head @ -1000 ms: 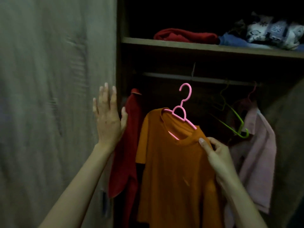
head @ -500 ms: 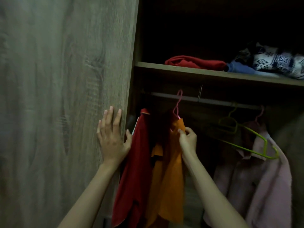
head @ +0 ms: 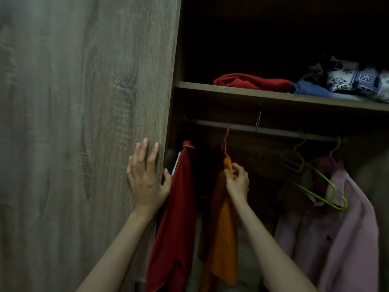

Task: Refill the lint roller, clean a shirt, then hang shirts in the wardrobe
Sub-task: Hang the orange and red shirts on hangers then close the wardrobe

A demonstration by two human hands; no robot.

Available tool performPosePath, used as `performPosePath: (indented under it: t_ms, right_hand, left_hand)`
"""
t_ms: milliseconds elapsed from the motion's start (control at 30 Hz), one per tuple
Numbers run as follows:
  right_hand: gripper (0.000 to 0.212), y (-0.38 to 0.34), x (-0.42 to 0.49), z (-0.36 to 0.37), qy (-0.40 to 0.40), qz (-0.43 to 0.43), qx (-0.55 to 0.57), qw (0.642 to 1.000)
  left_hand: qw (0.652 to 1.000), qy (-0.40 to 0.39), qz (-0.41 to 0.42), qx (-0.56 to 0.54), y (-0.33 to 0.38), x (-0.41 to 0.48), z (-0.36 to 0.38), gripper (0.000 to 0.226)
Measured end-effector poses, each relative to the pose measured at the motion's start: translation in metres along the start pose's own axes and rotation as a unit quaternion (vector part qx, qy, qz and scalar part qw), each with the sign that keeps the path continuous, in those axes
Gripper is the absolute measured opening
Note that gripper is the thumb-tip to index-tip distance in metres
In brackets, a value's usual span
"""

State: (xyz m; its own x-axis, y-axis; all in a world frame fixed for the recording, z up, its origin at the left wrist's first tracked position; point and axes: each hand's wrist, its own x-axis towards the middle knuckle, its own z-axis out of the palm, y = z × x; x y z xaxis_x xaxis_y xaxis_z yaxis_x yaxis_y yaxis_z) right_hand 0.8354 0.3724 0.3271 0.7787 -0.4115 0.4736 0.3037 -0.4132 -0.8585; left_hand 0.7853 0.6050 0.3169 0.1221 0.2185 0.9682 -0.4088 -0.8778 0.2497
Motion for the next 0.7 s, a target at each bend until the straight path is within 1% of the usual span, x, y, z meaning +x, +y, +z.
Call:
performPosePath:
  t_ms: [33, 67, 133, 200, 267, 367, 467, 533, 567, 633, 700]
  right_hand:
    - [0.040, -0.001, -0.005, -0.005, 0.017, -0.026, -0.015, 0.999]
    - [0.043, -0.002, -0.013, -0.011, 0.028, -0.055, -0.006, 0.998]
    - [0.042, -0.007, -0.030, -0.026, 0.035, -0.122, 0.054, 0.990]
    - [0.037, -0.016, -0.046, -0.040, 0.042, -0.195, 0.089, 0.976]
    - [0.034, -0.032, -0.050, -0.055, 0.055, -0.265, 0.091, 0.958]
    - [0.036, -0.069, -0.037, -0.082, 0.081, -0.352, 0.083, 0.929]
    - [0.034, -0.117, -0.005, -0.111, 0.137, -0.419, 0.041, 0.897]
    - [0.036, -0.148, 0.025, -0.127, 0.178, -0.425, -0.035, 0.887]
    - [0.040, -0.160, 0.041, -0.132, 0.185, -0.403, -0.091, 0.892]
    - [0.050, -0.176, 0.073, -0.139, 0.172, -0.333, -0.232, 0.898]
    - [0.055, -0.187, 0.094, -0.142, 0.141, -0.276, -0.345, 0.886]
  left_hand:
    - [1.000, -0.003, -0.002, -0.002, 0.000, 0.000, -0.001, 0.072]
    - [1.000, -0.007, -0.006, -0.010, 0.002, 0.000, -0.003, 0.071]
    - [0.999, -0.006, -0.012, -0.045, 0.011, 0.000, -0.007, 0.067]
    - [0.996, 0.002, 0.004, -0.087, 0.027, 0.007, -0.013, 0.063]
    - [0.993, 0.015, 0.035, -0.115, 0.047, 0.022, -0.015, 0.059]
    - [0.982, 0.018, 0.077, -0.171, 0.081, 0.060, -0.011, 0.056]
    - [0.974, 0.003, 0.116, -0.197, 0.107, 0.112, 0.001, 0.056]
    - [0.974, -0.040, 0.113, -0.190, 0.119, 0.151, 0.015, 0.056]
    - [0.976, -0.072, 0.103, -0.176, 0.123, 0.170, 0.022, 0.056]
    - [0.978, -0.151, 0.069, -0.129, 0.129, 0.203, 0.037, 0.053]
    - [0.965, -0.249, 0.026, -0.072, 0.135, 0.226, 0.048, 0.052]
